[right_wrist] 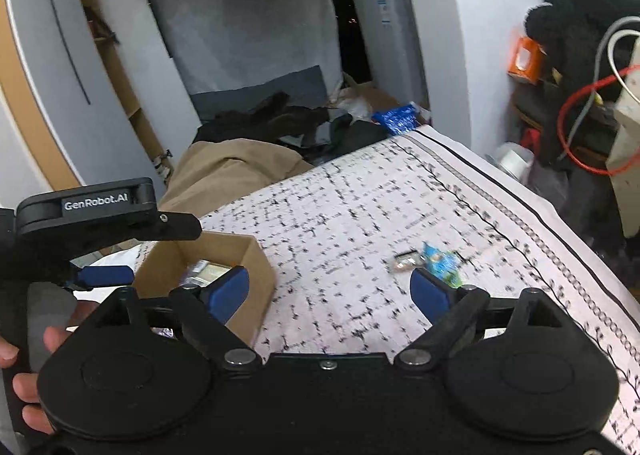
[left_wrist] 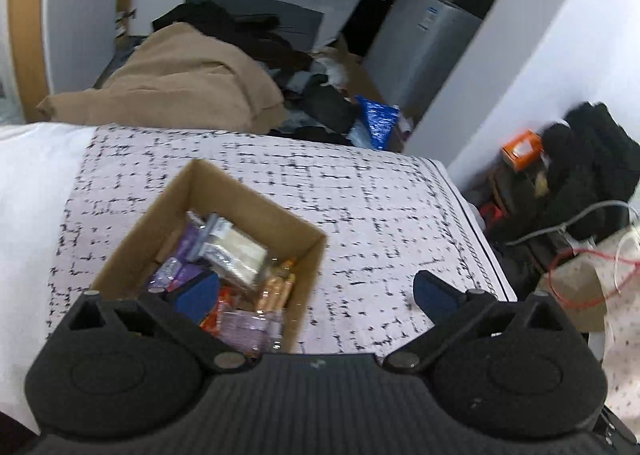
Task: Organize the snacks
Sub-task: 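Move both grippers back toward the blue candy and small clear packet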
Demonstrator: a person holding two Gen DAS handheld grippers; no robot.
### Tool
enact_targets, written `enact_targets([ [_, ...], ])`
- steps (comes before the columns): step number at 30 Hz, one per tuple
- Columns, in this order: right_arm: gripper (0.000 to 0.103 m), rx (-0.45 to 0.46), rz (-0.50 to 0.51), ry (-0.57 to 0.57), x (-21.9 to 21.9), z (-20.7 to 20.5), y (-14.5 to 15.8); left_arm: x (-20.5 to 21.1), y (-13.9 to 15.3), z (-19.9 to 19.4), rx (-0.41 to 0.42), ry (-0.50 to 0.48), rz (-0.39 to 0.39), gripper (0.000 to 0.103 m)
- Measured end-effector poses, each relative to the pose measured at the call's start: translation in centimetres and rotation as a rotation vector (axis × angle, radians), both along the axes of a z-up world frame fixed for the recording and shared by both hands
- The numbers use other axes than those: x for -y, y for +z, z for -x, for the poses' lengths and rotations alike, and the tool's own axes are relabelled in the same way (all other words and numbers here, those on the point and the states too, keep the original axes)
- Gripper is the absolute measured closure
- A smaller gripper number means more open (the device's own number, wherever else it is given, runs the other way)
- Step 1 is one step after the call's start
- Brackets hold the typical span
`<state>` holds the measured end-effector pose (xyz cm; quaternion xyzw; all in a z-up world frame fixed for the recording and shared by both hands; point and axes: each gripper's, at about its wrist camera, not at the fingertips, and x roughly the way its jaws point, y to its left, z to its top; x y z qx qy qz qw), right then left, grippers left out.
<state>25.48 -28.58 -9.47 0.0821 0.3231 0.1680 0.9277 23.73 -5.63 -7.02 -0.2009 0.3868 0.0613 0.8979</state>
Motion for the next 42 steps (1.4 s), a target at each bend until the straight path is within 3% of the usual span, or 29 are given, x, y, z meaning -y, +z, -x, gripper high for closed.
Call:
enact_targets([
  [13, 0.016, -0.043, -0.021, -0.067, 3.9, -1.5, -2.7, 4.4, -0.9, -0.5, 0.017, -0.127, -0.033, 0.0],
  [20, 0.023, -0.048, -0.061, -0.097, 6.1, -3.7, -4.9, 6.0, -1.8, -1.8, 0.031, -0.15, -0.032, 0.0],
  [27, 0.029, -0.059, -0.123, -0.11, 6.7, -6.3, -7.1, 7.9, -3.3, -4.3, -0.012, -0.189, -0.086, 0.001],
  [31, 0.03, -0.062, -0.14, -0.114, 7.0, -7.8, -8.1, 8.5, -4.0, -6.5, -0.05, -0.208, -0.075, 0.003],
  [42, 0.034, -0.068, -0.159, -0.105, 7.7, -10.1, -11.9, 11.1, -6.3, -11.1, -0.061, -0.316, -0.142, 0.003],
])
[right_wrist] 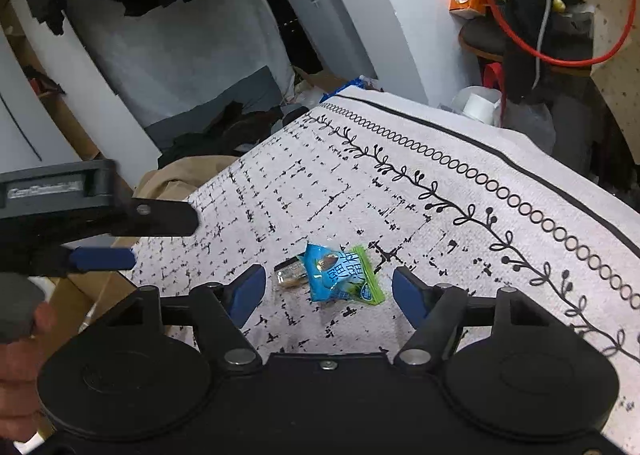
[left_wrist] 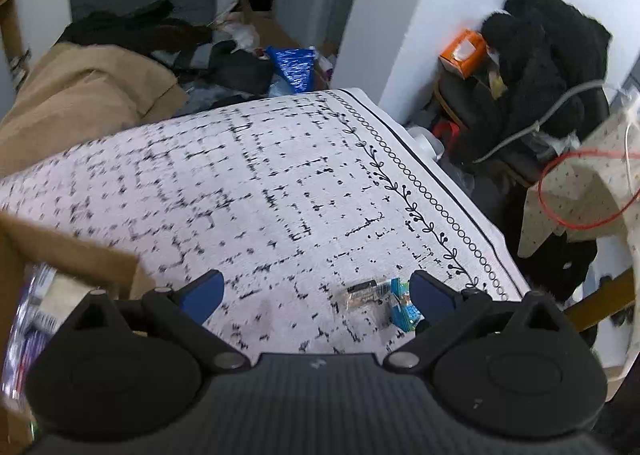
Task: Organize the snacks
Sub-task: 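Move both grippers back toward the blue candy and small clear packet, then grasp the blue candy with the right gripper while the left grasps the clear packet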
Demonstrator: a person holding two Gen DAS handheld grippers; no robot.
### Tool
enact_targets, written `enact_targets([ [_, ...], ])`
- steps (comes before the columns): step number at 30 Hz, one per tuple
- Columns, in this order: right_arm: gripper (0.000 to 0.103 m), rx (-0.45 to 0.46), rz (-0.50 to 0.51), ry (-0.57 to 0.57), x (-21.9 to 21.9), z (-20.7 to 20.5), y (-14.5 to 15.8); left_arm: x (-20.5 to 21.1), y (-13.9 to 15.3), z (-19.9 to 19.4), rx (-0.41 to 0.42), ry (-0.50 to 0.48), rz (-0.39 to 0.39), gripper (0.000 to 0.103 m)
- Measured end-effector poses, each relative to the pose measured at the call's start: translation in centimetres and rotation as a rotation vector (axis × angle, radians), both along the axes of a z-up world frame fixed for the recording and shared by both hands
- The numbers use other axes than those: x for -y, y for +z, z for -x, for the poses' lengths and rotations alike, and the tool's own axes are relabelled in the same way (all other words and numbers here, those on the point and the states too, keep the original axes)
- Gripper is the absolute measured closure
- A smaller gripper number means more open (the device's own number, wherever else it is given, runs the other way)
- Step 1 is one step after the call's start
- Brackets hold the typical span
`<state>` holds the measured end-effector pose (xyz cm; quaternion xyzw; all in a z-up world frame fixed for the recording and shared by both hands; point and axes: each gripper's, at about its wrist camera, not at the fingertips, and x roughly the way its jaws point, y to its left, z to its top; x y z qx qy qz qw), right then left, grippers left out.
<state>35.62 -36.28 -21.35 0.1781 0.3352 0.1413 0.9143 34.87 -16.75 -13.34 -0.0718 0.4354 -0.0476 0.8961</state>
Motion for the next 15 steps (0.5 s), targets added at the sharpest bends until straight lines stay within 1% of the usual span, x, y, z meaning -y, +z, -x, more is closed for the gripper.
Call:
enact_targets([
  [2, 0.035, 0.005, -0.001, 0.009, -0.2, -0.3, -0.2, 0.5, -0.7, -0.6, 0.001, -0.022, -0.021, 0.004],
  [5, 0.037, 0.002, -0.002, 0.024, -0.6, -0.7, -0.8, 0.6, -2.3, -1.7, -0.021, -0.014, -0.001, 0.009],
  [10, 0.042, -0.015, 0.019, 0.034, -1.3, -1.9, -1.9, 0.8, -4.1, -2.8, -0.049, -0.022, 0.006, 0.016],
  [11, 0.046, -0.018, 0.03, 0.032, -1.5, -2.1, -2.1, 0.9, -4.4, -3.0, -0.051, -0.026, 0.004, 0.017],
  [12, 0.053, -0.023, 0.046, 0.029, -1.6, -2.2, -2.3, 1.0, -4.6, -3.1, -0.051, -0.03, 0.004, 0.018],
  [13, 0.057, -0.03, 0.06, 0.024, -1.7, -2.4, -2.5, 1.1, -4.8, -3.3, -0.052, -0.033, 0.002, 0.018],
  [14, 0.065, -0.036, 0.072, 0.017, -1.6, -2.5, -2.7, 1.2, -5.1, -3.4, -0.052, -0.038, -0.001, 0.018],
  [15, 0.069, -0.036, 0.077, 0.011, -1.5, -2.5, -2.8, 1.2, -5.4, -3.6, -0.053, -0.043, -0.003, 0.019],
])
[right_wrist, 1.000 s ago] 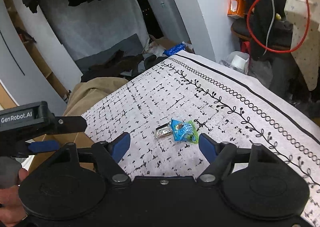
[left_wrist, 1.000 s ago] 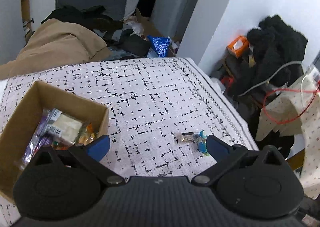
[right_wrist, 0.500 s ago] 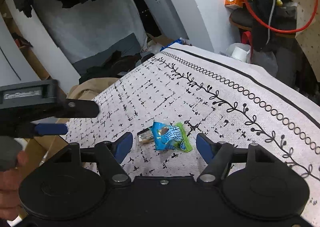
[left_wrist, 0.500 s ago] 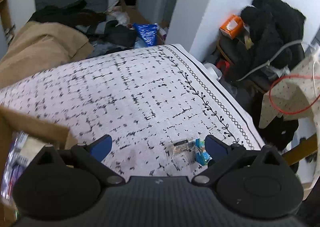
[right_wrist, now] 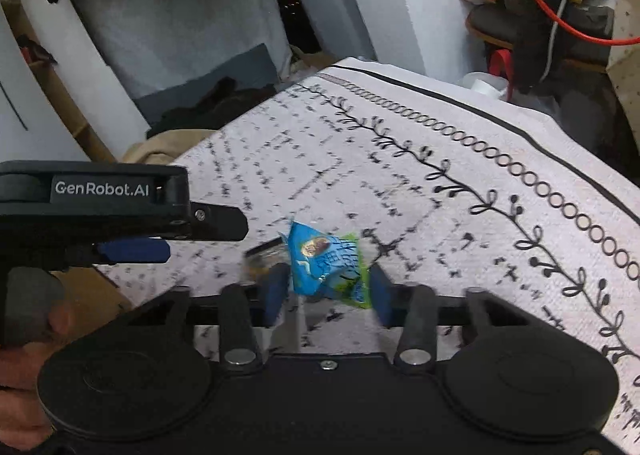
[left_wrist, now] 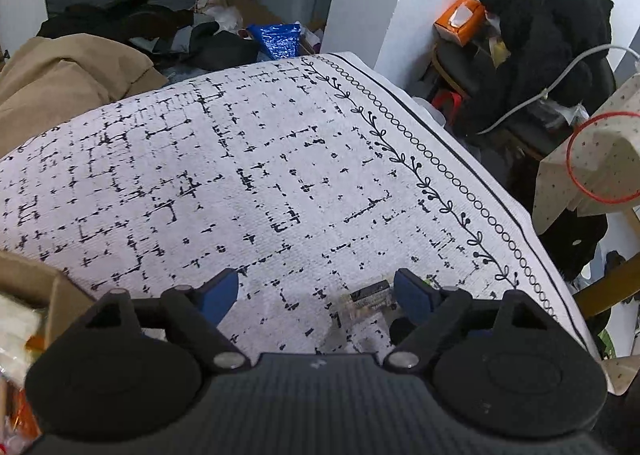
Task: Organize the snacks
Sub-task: 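Grasp the blue candy with the right gripper while the left grasps the clear packet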
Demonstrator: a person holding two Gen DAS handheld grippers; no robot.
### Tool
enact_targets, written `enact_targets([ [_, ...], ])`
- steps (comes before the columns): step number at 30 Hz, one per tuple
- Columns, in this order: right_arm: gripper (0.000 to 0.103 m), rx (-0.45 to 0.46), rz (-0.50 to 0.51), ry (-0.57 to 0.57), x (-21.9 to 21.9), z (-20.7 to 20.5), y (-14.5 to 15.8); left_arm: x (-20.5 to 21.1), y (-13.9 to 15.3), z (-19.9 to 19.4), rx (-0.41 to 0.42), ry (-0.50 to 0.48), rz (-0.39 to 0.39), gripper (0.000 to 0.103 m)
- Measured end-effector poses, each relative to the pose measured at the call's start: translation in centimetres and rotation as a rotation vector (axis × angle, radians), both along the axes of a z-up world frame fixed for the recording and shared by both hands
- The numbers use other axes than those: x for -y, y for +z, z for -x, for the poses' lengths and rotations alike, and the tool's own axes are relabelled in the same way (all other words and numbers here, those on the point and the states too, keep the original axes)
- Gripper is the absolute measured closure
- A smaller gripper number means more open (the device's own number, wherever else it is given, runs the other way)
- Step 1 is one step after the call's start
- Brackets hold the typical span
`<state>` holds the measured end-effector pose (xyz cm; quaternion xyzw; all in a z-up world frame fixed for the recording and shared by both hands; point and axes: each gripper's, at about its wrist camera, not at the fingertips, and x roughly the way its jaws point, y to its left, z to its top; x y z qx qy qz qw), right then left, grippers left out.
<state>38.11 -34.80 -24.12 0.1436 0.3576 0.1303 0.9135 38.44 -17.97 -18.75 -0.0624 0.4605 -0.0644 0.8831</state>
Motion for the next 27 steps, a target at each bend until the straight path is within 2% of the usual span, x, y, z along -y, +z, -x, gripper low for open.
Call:
enact_targets([
  [3, 0.07, -0.008, -0.016, -0.021, 0.6, 0.1, 0.1, 0.2, -0.8, -0.4, -0.012, -0.016, 0.01, 0.019],
  [7, 0.071, -0.016, 0.013, -0.063, 1.3, 0.8, 0.2, 1.1, -1.6, -0.7, -0.018, -0.061, 0.017, 0.02],
  [9, 0.071, -0.017, 0.019, -0.08, 1.7, 1.0, 0.3, 1.7, -2.0, -0.9, -0.008, -0.088, -0.003, 0.02],
  [11, 0.071, -0.02, 0.024, -0.084, 1.9, 0.9, 0.2, 2.1, -2.3, -1.1, -0.002, -0.112, -0.019, 0.02],
  [15, 0.071, -0.021, 0.03, -0.084, 2.0, 0.9, 0.1, 2.7, -2.7, -1.1, -0.01, -0.141, -0.003, 0.02],
  [21, 0.071, -0.03, 0.02, -0.097, 2.8, 0.8, 0.1, 4.3, -3.4, -1.4, 0.03, -0.195, -0.092, 0.02],
  [27, 0.071, -0.036, 0.023, -0.102, 2.9, 0.7, 0.1, 4.7, -4.1, -1.4, 0.034, -0.204, -0.113, 0.023],
])
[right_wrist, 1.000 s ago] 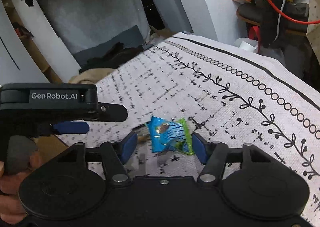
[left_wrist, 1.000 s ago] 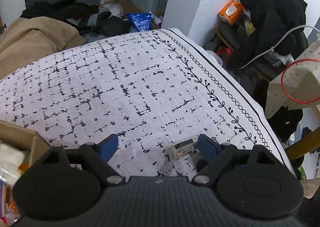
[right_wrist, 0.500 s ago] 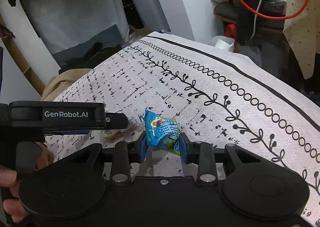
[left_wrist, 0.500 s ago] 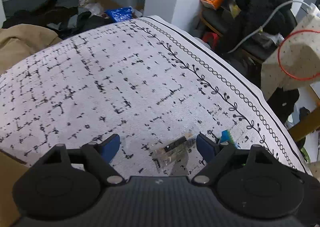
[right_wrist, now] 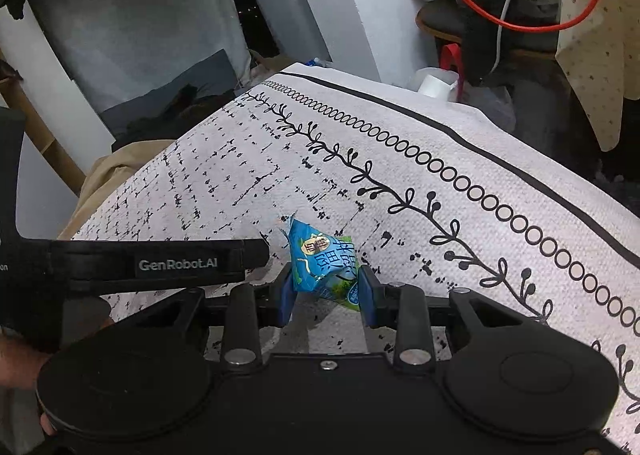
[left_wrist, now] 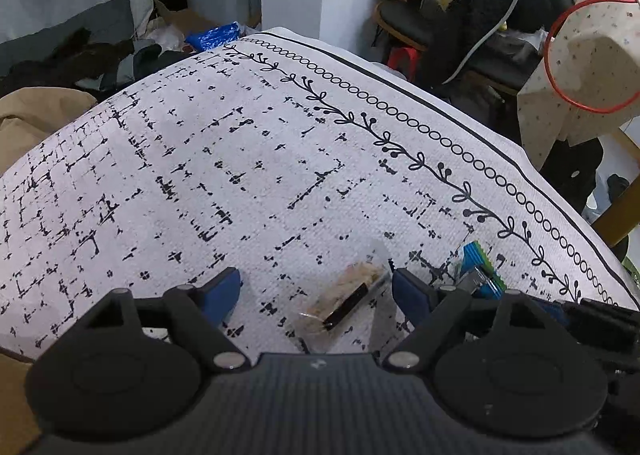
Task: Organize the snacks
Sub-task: 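Grasp the blue candy with the right gripper while the left grasps the clear packet, then carry both items over the cardboard box and open both grippers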
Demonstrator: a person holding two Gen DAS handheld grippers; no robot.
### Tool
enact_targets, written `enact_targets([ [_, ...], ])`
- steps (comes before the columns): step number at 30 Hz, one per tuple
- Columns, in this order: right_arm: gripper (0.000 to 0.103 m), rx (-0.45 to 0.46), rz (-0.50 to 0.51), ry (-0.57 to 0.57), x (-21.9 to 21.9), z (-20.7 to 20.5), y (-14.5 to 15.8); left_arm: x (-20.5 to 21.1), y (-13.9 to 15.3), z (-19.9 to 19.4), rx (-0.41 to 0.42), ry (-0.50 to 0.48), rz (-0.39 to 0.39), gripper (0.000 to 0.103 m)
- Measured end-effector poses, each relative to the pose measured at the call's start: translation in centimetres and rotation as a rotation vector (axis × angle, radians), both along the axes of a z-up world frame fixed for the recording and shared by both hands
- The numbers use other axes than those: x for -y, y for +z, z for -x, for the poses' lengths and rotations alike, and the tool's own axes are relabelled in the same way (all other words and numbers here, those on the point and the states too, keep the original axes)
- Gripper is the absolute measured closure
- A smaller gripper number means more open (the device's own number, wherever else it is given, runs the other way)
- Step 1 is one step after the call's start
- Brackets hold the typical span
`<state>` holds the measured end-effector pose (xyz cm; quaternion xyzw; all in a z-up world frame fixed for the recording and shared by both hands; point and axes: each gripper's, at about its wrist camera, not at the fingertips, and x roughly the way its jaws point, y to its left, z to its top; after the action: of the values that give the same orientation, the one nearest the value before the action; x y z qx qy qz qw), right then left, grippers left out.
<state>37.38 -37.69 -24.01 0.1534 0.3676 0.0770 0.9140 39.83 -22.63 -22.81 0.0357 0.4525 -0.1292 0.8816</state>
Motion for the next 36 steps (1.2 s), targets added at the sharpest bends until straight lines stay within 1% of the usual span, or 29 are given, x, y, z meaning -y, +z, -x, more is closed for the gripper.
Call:
enact_targets([
  [2, 0.071, 0.002, 0.009, 0.003, -0.1, -0.1, 0.0, 0.3, 0.0, 0.1, 0.009, 0.0, -0.007, 0.03],
  [3, 0.071, 0.003, 0.013, 0.004, -0.2, -0.1, 0.0, 0.4, 0.1, 0.2, 0.017, -0.005, -0.011, 0.039],
  [4, 0.071, 0.004, 0.017, 0.004, -0.3, -0.1, 0.0, 0.6, 0.2, 0.3, 0.023, -0.017, -0.009, 0.045],
  [6, 0.072, 0.004, 0.006, -0.001, -0.2, -0.2, 0.1, 0.8, 0.3, 0.6, 0.025, -0.036, 0.0, 0.067],
  [7, 0.072, 0.005, -0.001, -0.003, -0.1, -0.2, 0.2, 0.8, 0.5, 0.7, 0.02, -0.043, 0.001, 0.076],
  [8, 0.072, 0.007, -0.003, -0.004, -0.1, -0.2, 0.3, 1.0, 0.5, 0.8, 0.022, -0.045, -0.009, 0.077],
  [10, 0.072, 0.013, -0.001, -0.005, -0.2, -0.1, 0.5, 1.0, 0.8, 1.2, 0.033, -0.038, -0.027, 0.078],
  [13, 0.073, 0.025, -0.002, 0.001, -0.4, -0.1, 1.1, 0.3, 1.7, 1.7, 0.035, -0.007, 0.002, 0.079],
  [19, 0.073, 0.071, -0.009, 0.024, -1.4, 0.6, 2.9, -1.6, 4.8, 2.9, 0.071, 0.064, 0.036, 0.079],
  [24, 0.073, 0.11, -0.006, 0.054, -2.6, 1.3, 4.3, -3.2, 7.3, 4.2, 0.101, 0.131, 0.044, 0.079],
  [29, 0.074, 0.154, -0.017, 0.078, -3.3, 1.9, 5.9, -5.4, 9.4, 6.2, 0.114, 0.202, 0.058, 0.079],
  [33, 0.074, 0.198, -0.014, 0.101, -4.2, 2.5, 7.4, -7.6, 11.0, 7.9, 0.125, 0.252, 0.051, 0.079],
  [36, 0.074, 0.214, -0.017, 0.123, -5.1, 2.9, 8.0, -9.2, 12.4, 8.9, 0.138, 0.298, 0.049, 0.079],
])
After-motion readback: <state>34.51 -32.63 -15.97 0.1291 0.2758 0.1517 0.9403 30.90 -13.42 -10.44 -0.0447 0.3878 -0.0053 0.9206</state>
